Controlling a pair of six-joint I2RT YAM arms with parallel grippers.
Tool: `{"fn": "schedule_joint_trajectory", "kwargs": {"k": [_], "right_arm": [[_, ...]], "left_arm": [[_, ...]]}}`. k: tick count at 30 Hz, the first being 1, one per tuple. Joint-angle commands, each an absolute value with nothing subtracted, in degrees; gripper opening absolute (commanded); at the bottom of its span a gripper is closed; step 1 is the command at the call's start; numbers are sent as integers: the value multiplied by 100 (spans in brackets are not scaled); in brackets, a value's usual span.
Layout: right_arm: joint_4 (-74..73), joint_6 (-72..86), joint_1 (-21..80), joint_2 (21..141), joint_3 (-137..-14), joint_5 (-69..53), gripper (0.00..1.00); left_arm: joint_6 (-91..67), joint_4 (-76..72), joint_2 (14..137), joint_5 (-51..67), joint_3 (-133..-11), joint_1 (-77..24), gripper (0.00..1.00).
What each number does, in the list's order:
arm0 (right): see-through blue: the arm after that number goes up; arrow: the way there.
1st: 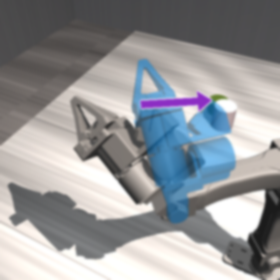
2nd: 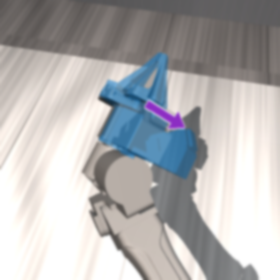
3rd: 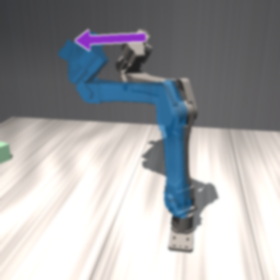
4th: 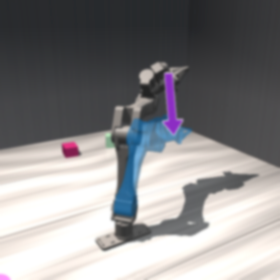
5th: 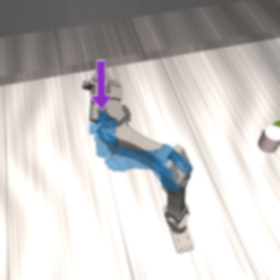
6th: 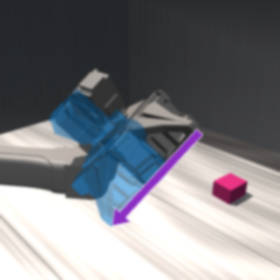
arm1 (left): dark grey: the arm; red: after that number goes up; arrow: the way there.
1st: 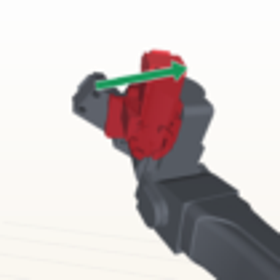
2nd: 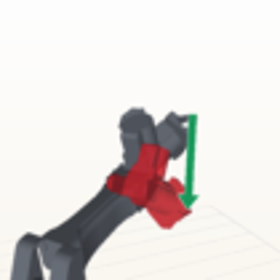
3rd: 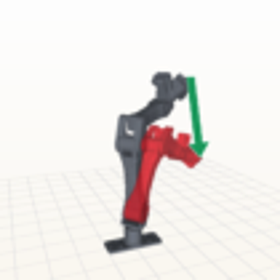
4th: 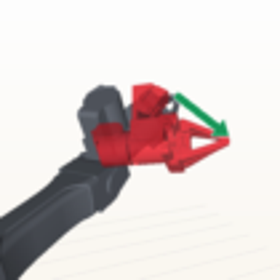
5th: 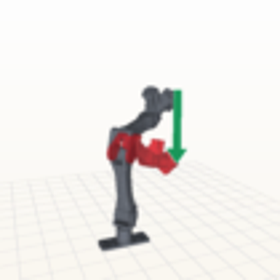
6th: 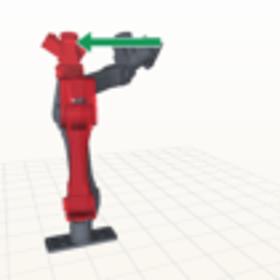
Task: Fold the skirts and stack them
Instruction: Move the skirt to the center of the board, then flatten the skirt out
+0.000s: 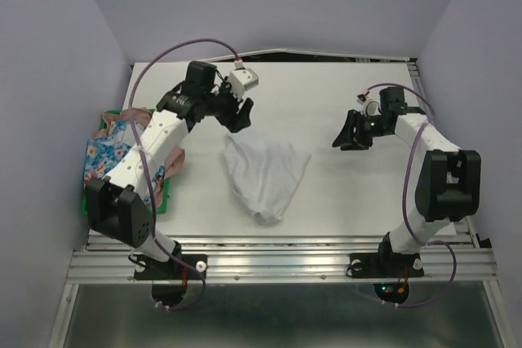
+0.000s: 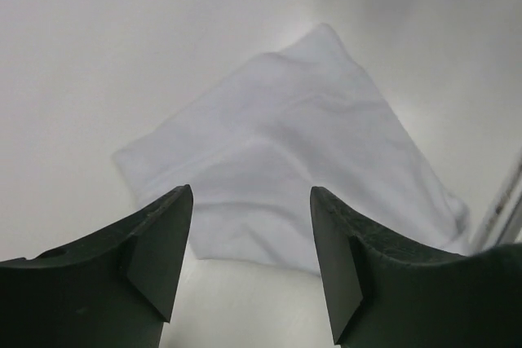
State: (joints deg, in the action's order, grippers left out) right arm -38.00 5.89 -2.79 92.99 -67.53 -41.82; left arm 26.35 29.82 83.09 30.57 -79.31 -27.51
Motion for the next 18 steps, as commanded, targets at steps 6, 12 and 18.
{"fn": "schedule_joint_trajectory", "kwargs": {"k": [6, 12, 18], "right_arm": [[-3076, 1801, 623, 10361, -6987, -3745, 45], [-2840, 2030, 729, 11100, -7023, -3542, 45], [-2479, 2373, 843, 11565, -7093, -3735, 45]], "left_arm": [[1381, 2971, 10686, 2602, -9474, -1416, 64], [1248, 2936, 11671, 2321, -10037, -1257, 61], [1248, 2743, 12084, 2390, -10072, -1257, 58]]}}
